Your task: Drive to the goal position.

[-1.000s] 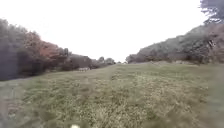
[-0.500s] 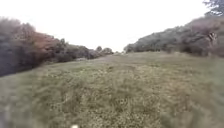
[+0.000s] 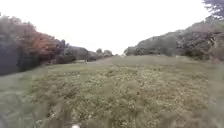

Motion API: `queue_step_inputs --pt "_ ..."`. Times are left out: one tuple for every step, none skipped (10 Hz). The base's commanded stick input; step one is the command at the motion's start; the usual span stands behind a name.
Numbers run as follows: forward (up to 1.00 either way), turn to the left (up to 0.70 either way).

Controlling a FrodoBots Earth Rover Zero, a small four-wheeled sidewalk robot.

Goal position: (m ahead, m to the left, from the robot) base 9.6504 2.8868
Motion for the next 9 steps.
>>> queue_step_inputs --pt "0.85 0.00" --pt "0.85 0.00" --pt "0.85 0.00" --pt "0.85 0.00" --pt "0.85 0.00" --pt "0.85 0.00" --pt "0.85 0.00" --pt "0.85 0.00" --pt "0.85 0.00"
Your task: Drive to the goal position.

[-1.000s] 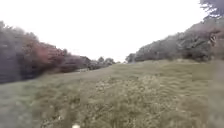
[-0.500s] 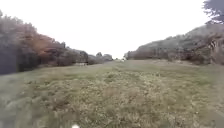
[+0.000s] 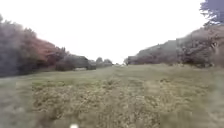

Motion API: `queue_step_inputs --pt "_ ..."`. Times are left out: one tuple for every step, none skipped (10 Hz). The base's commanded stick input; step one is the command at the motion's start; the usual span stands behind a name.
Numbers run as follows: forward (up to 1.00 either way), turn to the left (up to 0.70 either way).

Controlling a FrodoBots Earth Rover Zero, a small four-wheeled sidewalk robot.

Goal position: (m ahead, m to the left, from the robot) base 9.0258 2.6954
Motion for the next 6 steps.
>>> queue_step_inputs --pt "0.85 0.00" --pt "0.85 0.00" --pt "0.85 0.00" --pt "0.85 -0.06" --pt "0.85 -0.29" --pt "0.85 -0.34"
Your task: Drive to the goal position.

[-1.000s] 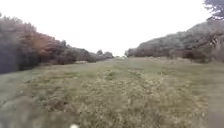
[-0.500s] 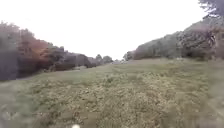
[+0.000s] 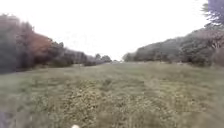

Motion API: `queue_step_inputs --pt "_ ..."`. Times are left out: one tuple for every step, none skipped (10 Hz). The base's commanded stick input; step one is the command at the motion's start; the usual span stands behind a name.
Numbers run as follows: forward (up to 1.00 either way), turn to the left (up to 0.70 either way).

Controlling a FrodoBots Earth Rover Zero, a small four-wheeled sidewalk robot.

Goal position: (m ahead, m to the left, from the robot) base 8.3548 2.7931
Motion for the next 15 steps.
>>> queue_step_inputs --pt "0.85 -0.34" --pt "0.85 -0.34" --pt "0.85 -0.14" --pt "0.85 0.00" --pt "0.85 0.00" --pt "0.85 0.00" --pt "0.85 0.00" --pt "0.85 0.00" --pt "0.85 0.00" --pt "0.85 0.00" --pt "0.85 0.00" --pt "0.85 0.00" --pt "0.85 0.00" --pt "0.85 0.00" --pt "0.85 0.00"
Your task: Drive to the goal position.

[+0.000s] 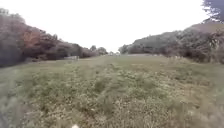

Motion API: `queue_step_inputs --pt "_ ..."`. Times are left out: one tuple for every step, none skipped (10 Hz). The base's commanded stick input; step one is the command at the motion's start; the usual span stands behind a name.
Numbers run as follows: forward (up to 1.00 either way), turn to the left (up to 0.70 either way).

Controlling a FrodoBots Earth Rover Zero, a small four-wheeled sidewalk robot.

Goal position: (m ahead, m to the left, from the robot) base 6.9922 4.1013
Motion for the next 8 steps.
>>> queue_step_inputs --pt "0.85 0.00" --pt "0.85 0.00" --pt "0.85 0.00" --pt "0.85 0.00" --pt "0.85 0.00" --pt "0.85 0.00" --pt "0.85 0.00" --pt "0.85 0.00"
